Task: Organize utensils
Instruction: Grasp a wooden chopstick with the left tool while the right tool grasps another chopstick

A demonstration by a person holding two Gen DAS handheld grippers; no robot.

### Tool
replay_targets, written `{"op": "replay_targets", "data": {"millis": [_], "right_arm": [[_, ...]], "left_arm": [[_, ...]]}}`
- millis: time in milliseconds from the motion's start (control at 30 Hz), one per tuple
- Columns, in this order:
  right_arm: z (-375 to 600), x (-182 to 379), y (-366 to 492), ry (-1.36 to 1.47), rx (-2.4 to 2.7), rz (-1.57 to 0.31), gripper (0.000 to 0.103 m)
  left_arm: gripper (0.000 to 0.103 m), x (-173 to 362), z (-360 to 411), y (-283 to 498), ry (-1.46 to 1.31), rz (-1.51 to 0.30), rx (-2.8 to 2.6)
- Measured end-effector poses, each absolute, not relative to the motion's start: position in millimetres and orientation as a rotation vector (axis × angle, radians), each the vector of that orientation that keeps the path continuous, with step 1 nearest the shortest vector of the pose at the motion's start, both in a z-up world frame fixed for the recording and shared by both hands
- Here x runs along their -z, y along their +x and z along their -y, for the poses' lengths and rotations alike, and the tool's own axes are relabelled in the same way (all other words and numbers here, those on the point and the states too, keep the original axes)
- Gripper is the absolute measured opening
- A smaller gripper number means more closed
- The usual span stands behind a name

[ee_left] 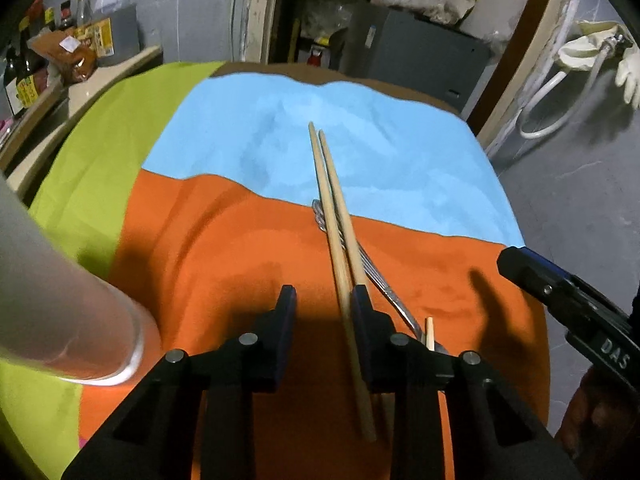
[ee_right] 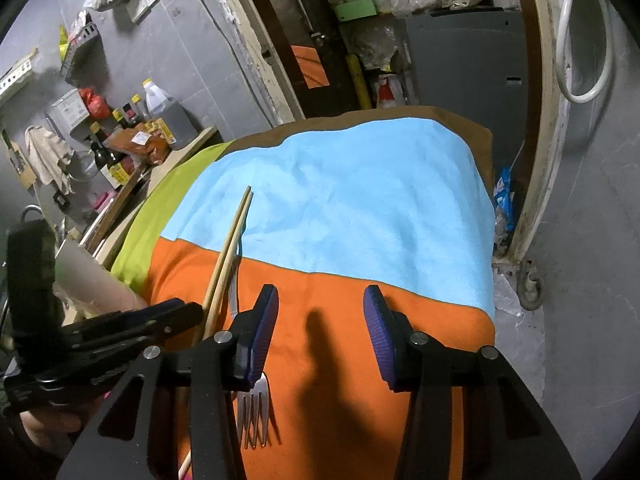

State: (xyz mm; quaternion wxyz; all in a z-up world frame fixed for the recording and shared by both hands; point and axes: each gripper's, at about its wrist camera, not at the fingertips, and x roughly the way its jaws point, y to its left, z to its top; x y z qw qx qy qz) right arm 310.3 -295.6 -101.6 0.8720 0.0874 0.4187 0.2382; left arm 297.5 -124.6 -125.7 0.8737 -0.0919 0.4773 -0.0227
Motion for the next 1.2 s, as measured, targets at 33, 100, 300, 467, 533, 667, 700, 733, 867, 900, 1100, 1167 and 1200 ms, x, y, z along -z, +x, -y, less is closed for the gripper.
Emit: {"op": "replay_targets", "data": {"millis": [33,100,300,467,533,667,700,733,867,900,1100,1167,1200], "right_arm": [[295,103,311,0.185,-0.498,-0.88,0.042],[295,104,312,0.186,-0.496,-0.886,0.042],[290,109,318,0.191,-0.506,-0.918,0.042],[277,112,330,0.203,-0.548,-0.949,0.04],[268,114,337,0.209,-0.577,-0.968,0.038],[252,117,346,0.216,-0.633,-1.006,0.032],[248,118,349,0.217,-0.65,-1.017,0.032],[245,118,351,0.214,-0.663,-1.025,0.031],[231,119,356,0.193,-0.695,-1.043,0.031],[223,120,360,0.19,-0.707,-1.05,0.031],[202,123,373,0.178,-0.722,-1.069,0.028],[195,124,380,0.17,-0.713,-1.083,0.023],[194,125,382,0.167,-0.706,-1.09,0.021]], "left_arm": [[0.024,127,125,300,-0.194,-1.002,0.049],[0.024,130,127,305,-0.19,-1.012,0.049],[0.006,131,118,311,-0.24,-1.039,0.044],[0.005,129,109,298,-0.269,-1.046,0.016],[0.005,128,105,289,-0.283,-1.049,0.003],[0.005,124,99,269,-0.293,-1.046,-0.022],[0.005,124,97,262,-0.298,-1.048,-0.028],[0.005,123,98,259,-0.305,-1.05,-0.032],[0.005,123,96,240,-0.345,-1.059,-0.039],[0.005,123,96,235,-0.35,-1.06,-0.039],[0.005,119,100,229,-0.358,-1.07,-0.022],[0.005,119,98,229,-0.366,-1.075,-0.012],[0.005,119,98,229,-0.37,-1.079,-0.007]]}}
